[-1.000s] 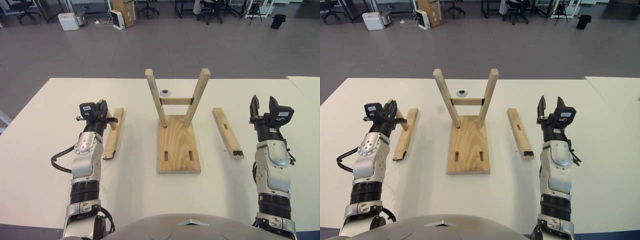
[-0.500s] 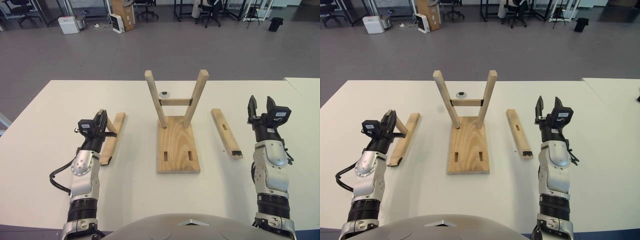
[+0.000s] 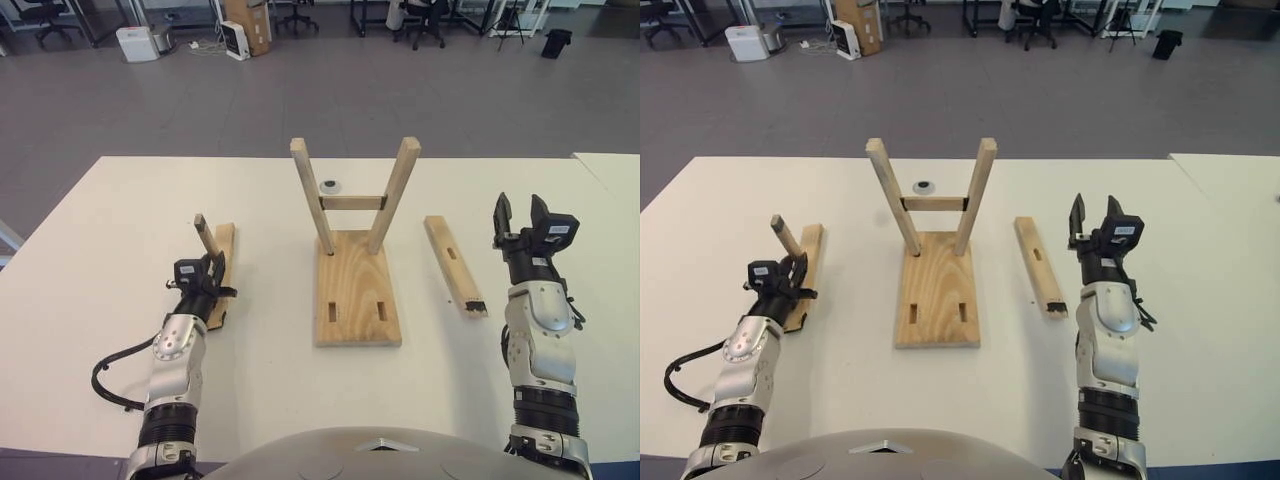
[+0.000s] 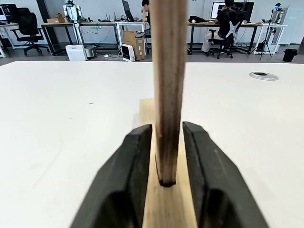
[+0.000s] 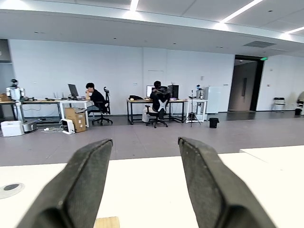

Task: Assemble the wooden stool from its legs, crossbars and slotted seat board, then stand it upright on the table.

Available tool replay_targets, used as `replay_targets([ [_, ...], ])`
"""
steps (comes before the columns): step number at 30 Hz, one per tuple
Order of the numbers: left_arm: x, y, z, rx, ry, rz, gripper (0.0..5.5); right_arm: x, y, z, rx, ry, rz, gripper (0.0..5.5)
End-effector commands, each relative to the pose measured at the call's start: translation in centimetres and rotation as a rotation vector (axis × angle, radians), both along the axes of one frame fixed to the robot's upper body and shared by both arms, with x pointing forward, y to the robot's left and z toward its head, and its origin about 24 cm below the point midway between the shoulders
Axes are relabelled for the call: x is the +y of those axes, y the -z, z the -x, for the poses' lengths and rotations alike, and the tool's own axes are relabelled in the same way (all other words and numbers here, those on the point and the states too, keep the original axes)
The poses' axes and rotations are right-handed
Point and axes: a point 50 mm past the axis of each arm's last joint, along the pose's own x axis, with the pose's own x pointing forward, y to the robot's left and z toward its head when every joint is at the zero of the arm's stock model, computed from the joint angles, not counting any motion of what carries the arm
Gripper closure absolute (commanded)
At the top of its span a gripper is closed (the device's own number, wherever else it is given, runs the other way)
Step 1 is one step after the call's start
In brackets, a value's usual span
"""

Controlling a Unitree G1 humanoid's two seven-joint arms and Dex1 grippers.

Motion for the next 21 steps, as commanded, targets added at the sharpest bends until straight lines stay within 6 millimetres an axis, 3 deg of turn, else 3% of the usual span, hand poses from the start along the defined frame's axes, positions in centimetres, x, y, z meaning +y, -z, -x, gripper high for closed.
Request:
replay_targets([
  [1,0.4,-0.6,-0.8,-0.01,-0.005,-0.025,3.62,0.4,-0.3,-0.5,-0.018,-0.016,-0.009,2.92],
  [7,1.5,-2.9,-1.8,-0.011,0.027,-0.09,2.65,0.8,0.0,0.2,-0.017,-0.001,-0.025,2.92],
  [12,1.0,-2.4,1.2,0.204,0.0,-0.025,1.8,1.8,1.1,1.7,0.004,0.024,-0.063,2.92],
  [16,-1.7,-2.2,3.0,0.332,0.059,0.059,1.74,3.2,1.7,1.8,0.019,-0.003,-0.083,2.92],
  [21,-1.7,-1.8,4.6,0.463,-0.003,0.116,1.74,3.8,2.1,1.9,0.025,-0.017,-0.093,2.92],
])
